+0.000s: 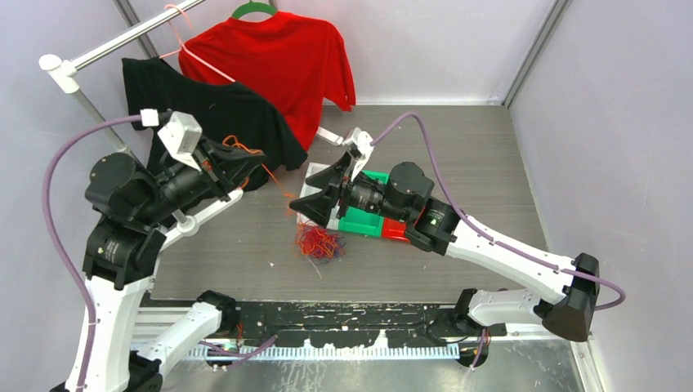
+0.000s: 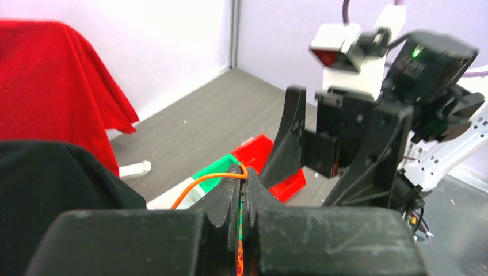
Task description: Untangle the cables
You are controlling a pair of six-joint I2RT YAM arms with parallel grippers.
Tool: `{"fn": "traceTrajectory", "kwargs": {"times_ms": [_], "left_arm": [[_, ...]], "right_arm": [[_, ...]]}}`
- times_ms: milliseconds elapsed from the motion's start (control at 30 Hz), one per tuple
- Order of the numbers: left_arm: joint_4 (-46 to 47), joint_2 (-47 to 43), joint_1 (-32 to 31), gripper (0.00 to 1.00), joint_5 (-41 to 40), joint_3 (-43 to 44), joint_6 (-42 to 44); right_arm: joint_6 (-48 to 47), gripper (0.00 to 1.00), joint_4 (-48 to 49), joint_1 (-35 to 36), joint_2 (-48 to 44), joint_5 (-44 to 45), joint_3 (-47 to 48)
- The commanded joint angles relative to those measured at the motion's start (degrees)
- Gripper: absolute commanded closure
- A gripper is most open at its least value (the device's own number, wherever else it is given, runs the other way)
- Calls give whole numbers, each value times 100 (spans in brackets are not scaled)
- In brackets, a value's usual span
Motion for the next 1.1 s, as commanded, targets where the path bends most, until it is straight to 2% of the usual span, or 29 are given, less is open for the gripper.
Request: {"fn": "traceTrajectory", "kwargs": {"times_ms": [0,400,567,767,933,1067], "left_arm": [[-9,156,-11,100,-239,645,-65],[31,323,-9,100,-228,1112,-81],[-24,432,-9,100,-223,1391,-91],[-8,503,-9,100,-523,1779,200],[-184,800,-8,100,-1451,2476,461],[4,898,-9,100,-1678,2697,563]], "right_arm": [[-247,19,356,-2,-80,-418,-89],[-288,18,1164,-7,819,-813,253],[-84,26,1306,-7,1333,-828,530],[92,34,1757,-6,1408,-521,-174],[162,39,2243,-10,1463,-171,-820],[310,46,2495,-5,1756,-118,-1064]]}}
